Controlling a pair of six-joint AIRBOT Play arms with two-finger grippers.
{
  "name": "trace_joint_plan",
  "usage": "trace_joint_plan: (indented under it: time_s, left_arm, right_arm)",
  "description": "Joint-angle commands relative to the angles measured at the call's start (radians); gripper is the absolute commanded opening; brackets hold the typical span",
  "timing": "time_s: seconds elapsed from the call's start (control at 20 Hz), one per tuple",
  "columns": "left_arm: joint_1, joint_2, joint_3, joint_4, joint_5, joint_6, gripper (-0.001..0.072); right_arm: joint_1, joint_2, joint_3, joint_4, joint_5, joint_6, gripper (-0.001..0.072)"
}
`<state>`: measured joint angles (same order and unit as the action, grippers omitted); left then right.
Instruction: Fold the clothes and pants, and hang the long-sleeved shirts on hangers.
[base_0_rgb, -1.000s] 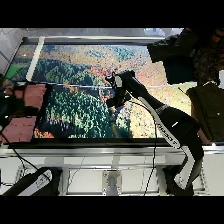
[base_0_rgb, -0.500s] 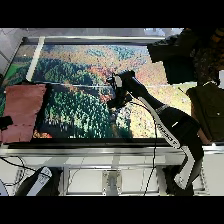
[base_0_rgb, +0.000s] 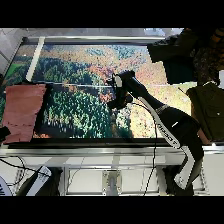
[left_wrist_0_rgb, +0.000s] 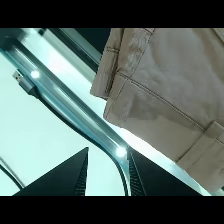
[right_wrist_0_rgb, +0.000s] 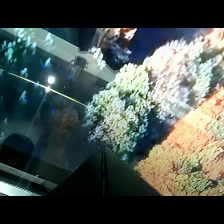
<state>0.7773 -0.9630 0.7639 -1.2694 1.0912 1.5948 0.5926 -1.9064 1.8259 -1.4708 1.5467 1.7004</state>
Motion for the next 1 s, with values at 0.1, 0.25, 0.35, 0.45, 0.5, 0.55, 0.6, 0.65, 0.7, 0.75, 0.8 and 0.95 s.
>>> trace_joint_plan:
  time_s: [0.1,0.25,0.35,0.45,0.5,0.55,0.6,0.65,0.7,0.75,0.8,0.95]
  left_arm:
    - [0.016,-0.087,-0.021,0.001,-0.062,-0.002,0.0293]
    - [0.015,-0.103,-0.021,0.001,-0.123,-0.002,0.0293]
    - [0.015,-0.103,-0.021,0.001,-0.159,-0.002,0.0293]
    - [0.015,-0.103,-0.021,0.001,-0.186,-0.002,0.0293]
    - [0.015,-0.103,-0.021,0.001,-0.199,-0.002,0.0293]
    - [0.015,-0.103,-0.021,0.001,-0.208,-0.002,0.0293]
    - [0.015,-0.104,-0.021,0.000,-0.214,-0.002,0.0293]
    - [0.014,-0.106,-0.021,0.000,-0.214,-0.002,0.0293]
    - [0.014,-0.110,-0.021,-0.004,-0.212,-0.001,0.0293]
    - [0.014,-0.109,-0.021,-0.020,-0.213,0.008,0.0293]
    - [0.014,-0.109,-0.021,-0.030,-0.213,0.010,0.0293]
    - [0.009,-0.110,-0.021,-0.060,-0.213,0.026,0.0294]
  right_arm:
    - [0.001,0.000,0.001,0.001,0.006,0.000,0.0004]
    - [0.001,0.000,0.001,0.002,0.006,0.000,0.0003]
    - [0.001,0.000,0.001,0.002,-0.003,0.000,0.0003]
    - [0.001,0.000,0.001,0.002,-0.015,0.000,0.0004]
    - [0.001,0.000,0.001,0.004,-0.016,0.000,0.0003]
    - [0.001,0.000,0.001,0.006,-0.015,0.000,0.0003]
    - [0.001,0.000,0.001,0.006,-0.017,-0.001,0.0004]
    - [0.001,0.000,0.001,0.005,-0.020,-0.012,0.0003]
    - [0.001,0.000,0.001,0.004,-0.029,-0.013,0.0003]
    - [0.001,0.000,0.001,0.004,-0.040,-0.012,0.0003]
    - [0.001,0.000,0.001,0.004,-0.045,-0.013,0.0003]
    - [0.001,0.000,0.001,0.004,-0.046,-0.014,0.0004]
